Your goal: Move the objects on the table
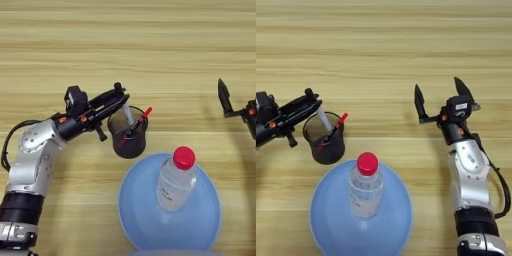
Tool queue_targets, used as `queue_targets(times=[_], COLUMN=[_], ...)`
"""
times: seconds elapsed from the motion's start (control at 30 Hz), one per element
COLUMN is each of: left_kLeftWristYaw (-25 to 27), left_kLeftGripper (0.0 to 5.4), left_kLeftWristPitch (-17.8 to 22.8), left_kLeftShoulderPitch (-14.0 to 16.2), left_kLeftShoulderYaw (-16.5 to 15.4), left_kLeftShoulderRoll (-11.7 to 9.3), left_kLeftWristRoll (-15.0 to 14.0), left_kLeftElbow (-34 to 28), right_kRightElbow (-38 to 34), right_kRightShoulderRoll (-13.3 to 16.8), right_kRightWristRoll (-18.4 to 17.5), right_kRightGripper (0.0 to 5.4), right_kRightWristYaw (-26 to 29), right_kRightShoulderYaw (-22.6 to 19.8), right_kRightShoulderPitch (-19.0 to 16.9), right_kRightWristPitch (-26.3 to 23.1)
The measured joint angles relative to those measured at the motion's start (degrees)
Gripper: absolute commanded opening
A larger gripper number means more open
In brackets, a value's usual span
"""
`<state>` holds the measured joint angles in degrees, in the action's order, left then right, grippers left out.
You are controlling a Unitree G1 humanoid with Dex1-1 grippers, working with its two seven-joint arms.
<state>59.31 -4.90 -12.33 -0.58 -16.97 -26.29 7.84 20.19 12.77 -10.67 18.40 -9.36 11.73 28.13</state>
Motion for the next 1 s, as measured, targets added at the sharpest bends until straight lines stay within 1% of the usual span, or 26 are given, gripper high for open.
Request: queue_targets(times=[0.13, 0.27, 0.47, 0.53, 0.57, 0.6, 0.77, 0.8, 0.87, 1.0], left_kLeftWristYaw=[-0.2, -0.6, -0.6, -0.6, -0.6, -0.6, -0.7, -0.7, -0.7, -0.5], left_kLeftGripper=[0.66, 0.66, 0.66, 1.08, 1.16, 1.36, 1.75, 1.93, 2.01, 2.42], left_kLeftWristPitch=[-0.1, -0.6, -1.2, -1.7, -1.9, -2.0, -2.3, -2.3, -2.3, -2.3], left_kLeftShoulderPitch=[-0.2, -0.8, -1.1, -1.1, -1.1, -1.1, -1.1, -1.1, -1.1, -1.1], left_kLeftShoulderYaw=[1.0, 1.4, 1.4, 1.5, 1.6, 1.6, 1.7, 1.7, 1.5, 1.4], left_kLeftShoulderRoll=[-0.1, 0.0, 0.1, 0.1, 0.1, 0.1, 0.5, 0.5, 0.5, 0.6], left_kLeftWristRoll=[1.4, 3.3, 3.6, 3.7, 3.8, 3.8, 3.6, 3.6, 3.5, 3.2], left_kLeftElbow=[0.8, 3.4, 5.4, 5.8, 6.1, 6.2, 6.2, 6.2, 6.2, 4.6], right_kRightElbow=[0.1, 0.3, 0.3, 0.3, 0.3, 0.3, 0.3, 0.3, 0.3, 0.3], right_kRightShoulderRoll=[-0.1, -0.1, -0.1, -0.1, -0.1, -0.1, -0.1, -0.1, -0.1, -0.1], right_kRightWristRoll=[0.0, 0.0, 0.0, 0.0, -0.1, -0.1, -0.1, -0.1, -0.2, -0.2], right_kRightGripper=[5.40, 5.40, 5.40, 5.40, 5.40, 5.40, 5.40, 5.40, 5.40, 5.40], right_kRightWristYaw=[-0.4, -0.4, -0.4, -0.4, -0.4, -0.4, -0.3, -0.3, -0.3, -0.2], right_kRightShoulderYaw=[0.0, 0.1, 0.1, 0.1, 0.1, 0.1, 0.1, 0.1, 0.1, 0.1], right_kRightShoulderPitch=[0.1, 0.1, 0.1, 0.1, 0.1, 0.1, 0.1, 0.1, 0.1, 0.1], right_kRightWristPitch=[0.0, 0.1, 0.1, 0.1, 0.1, 0.1, 0.1, 0.1, 0.1, 0.1])
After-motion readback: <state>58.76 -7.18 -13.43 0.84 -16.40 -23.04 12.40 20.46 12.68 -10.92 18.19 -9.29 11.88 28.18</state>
